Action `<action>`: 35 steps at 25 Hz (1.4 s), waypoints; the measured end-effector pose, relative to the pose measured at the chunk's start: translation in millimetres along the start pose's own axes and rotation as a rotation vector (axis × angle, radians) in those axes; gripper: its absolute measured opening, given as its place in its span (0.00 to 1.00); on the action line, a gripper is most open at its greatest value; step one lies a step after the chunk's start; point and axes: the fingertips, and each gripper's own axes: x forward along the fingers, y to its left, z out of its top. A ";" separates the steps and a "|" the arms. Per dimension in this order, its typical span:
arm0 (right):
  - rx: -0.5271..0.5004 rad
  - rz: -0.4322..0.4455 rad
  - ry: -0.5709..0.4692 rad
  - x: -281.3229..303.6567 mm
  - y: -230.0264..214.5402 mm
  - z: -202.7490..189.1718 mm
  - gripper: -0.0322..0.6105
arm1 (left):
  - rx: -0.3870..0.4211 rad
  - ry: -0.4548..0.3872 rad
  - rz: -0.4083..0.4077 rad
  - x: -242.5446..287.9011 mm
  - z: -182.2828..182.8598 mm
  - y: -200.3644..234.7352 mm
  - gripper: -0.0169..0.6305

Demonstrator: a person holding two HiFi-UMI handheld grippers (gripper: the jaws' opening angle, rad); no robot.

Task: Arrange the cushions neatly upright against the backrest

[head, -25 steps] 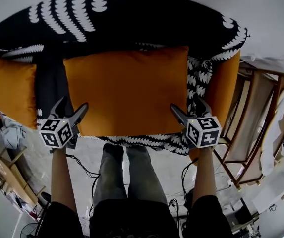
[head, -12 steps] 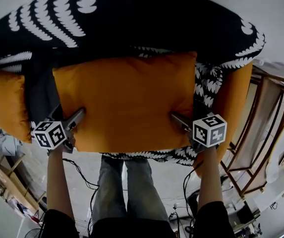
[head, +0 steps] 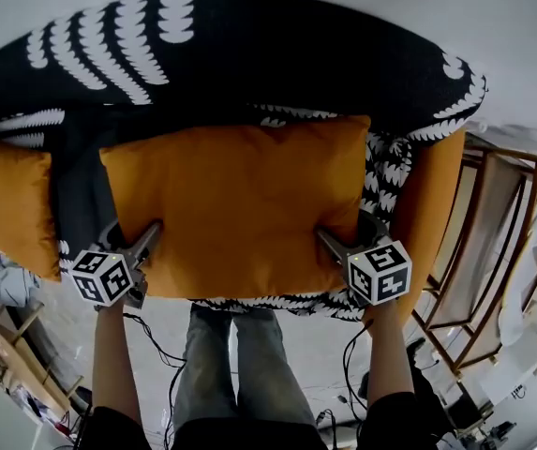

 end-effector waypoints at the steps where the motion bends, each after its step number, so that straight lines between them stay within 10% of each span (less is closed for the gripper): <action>1: -0.013 -0.009 -0.007 -3.5 3.6 0.8 0.57 | 0.011 -0.013 0.001 -4.0 0.9 -2.7 0.50; 23: -0.068 -0.273 -0.373 -130.2 10.5 102.2 0.55 | 0.400 -0.366 -0.076 -90.3 175.8 -111.8 0.44; 35: -0.057 -0.348 -0.406 -99.4 -37.7 128.5 0.57 | 0.423 -0.430 -0.017 -44.2 213.1 -104.5 0.47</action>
